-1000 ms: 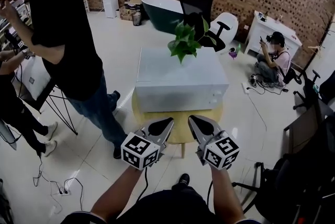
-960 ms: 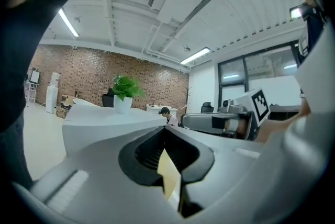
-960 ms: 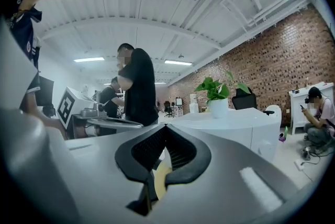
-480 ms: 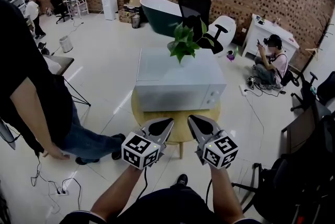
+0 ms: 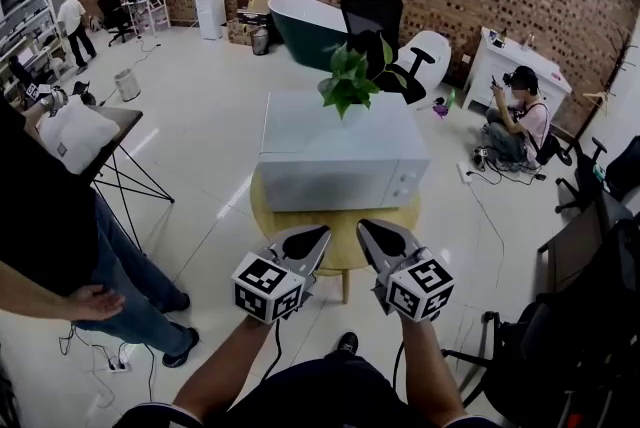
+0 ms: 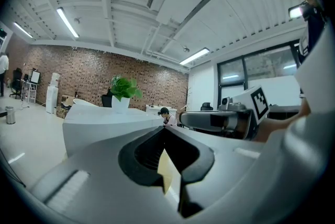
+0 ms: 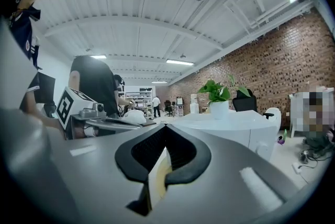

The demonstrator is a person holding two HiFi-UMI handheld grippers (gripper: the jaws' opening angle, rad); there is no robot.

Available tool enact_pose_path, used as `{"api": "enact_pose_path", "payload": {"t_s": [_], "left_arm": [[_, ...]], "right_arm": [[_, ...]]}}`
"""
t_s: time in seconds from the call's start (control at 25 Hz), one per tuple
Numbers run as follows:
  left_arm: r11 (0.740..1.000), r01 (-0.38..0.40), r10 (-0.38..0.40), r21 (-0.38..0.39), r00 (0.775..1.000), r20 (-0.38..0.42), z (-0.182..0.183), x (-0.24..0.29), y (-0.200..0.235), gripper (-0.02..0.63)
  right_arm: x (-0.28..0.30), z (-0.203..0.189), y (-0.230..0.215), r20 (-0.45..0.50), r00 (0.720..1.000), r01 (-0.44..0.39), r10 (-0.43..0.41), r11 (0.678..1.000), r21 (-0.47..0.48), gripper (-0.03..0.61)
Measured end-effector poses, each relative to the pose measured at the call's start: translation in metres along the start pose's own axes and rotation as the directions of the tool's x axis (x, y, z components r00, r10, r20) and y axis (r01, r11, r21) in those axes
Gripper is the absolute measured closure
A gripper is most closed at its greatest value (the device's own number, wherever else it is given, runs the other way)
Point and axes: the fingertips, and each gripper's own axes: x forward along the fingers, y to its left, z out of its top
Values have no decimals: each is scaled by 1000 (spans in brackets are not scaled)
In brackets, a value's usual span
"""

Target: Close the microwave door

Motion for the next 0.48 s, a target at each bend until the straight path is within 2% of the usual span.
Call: {"api": "enact_pose_path", "payload": {"t_s": [0.48], "left_arm": [[1000,-1,1,9,1000,-9,-4,0,-11,603]], "right_arm": [[-9,1,1,12,1000,-4,4,1000,-3,578]]}}
